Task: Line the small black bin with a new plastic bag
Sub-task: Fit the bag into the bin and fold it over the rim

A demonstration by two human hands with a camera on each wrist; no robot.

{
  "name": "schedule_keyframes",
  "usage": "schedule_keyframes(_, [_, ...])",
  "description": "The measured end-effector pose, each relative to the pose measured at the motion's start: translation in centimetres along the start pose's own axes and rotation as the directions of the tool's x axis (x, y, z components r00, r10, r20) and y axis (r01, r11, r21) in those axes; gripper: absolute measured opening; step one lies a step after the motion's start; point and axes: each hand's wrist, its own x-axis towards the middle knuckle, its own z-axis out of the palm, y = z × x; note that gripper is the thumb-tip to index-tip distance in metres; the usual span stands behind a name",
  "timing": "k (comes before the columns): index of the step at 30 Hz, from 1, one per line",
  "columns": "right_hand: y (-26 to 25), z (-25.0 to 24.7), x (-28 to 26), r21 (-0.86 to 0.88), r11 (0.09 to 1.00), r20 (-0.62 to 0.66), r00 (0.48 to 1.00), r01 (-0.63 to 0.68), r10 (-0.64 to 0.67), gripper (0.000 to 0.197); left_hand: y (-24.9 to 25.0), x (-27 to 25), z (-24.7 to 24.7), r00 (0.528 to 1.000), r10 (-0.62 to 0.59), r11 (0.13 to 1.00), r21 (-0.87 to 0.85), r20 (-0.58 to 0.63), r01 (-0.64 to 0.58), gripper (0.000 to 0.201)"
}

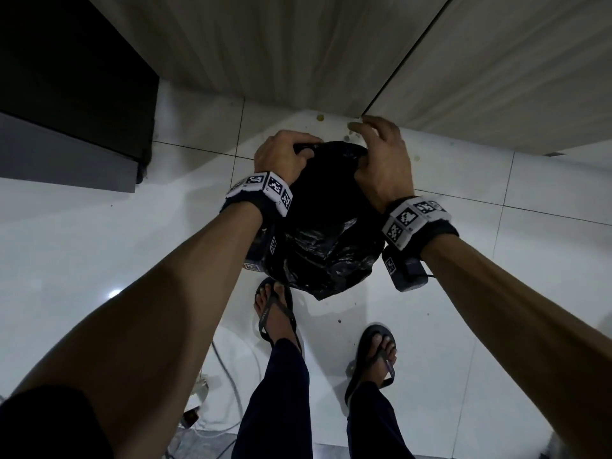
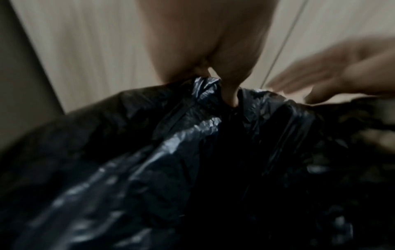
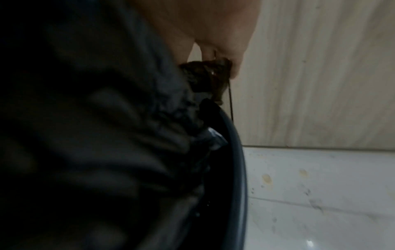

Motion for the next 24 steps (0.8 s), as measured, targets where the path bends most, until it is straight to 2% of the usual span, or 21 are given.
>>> schedule_keyframes(2, [-0.8,0.7,0.0,-0.009,0.996,0.038,0.995,0.088,-0.087,0.050,-0.3,0.5,-0.2,0.997,-0.050,0.996,-0.068,0.052,0.054,0.024])
schedule_keyframes(5, [-0.8,1.7,-0.6,0.014,0.998,0.135,0.989,0.066,-0.067,0.047,-0.9,0.7,-0.6,0.987,-0.064,0.966,-0.239,0.148,0.098,0.024])
schedule_keyframes(10, [0.6,2.0,-1.5,0.113,0.993,0.046,0.999,-0.032,0.027,0.043,-1.2,0.2,-1.4,0.981,-0.100,0.871,-0.462,0.166,0.167,0.030])
schedule_keyframes(13, [1.5,1.9,-1.5,0.184,0.979,0.040,0.996,-0.087,0.081,0.036,-1.7,-0.5,-1.6,0.987,-0.117,0.846,-0.509,0.111,0.158,0.030])
schedule_keyframes(17, [2.5,1.5,-1.4,0.200,0.973,0.034,0.994,-0.113,0.108,0.034,-2.7,-1.7,-1.4,0.983,-0.183,0.814,-0.567,-0.037,0.130,0.032])
schedule_keyframes(22, [3.0,1.6,-1.0,0.191,0.975,0.094,0.991,-0.114,0.097,0.035,-3.8,-3.2,-1.4,0.936,-0.333,0.723,-0.668,-0.115,0.175,0.031])
schedule_keyframes(24, [2.8,1.8,-1.0,0.193,0.975,0.124,0.988,-0.112,0.089,0.033,-4.2,-3.9,-1.1,0.918,-0.368,0.712,-0.679,-0.145,0.177,0.031])
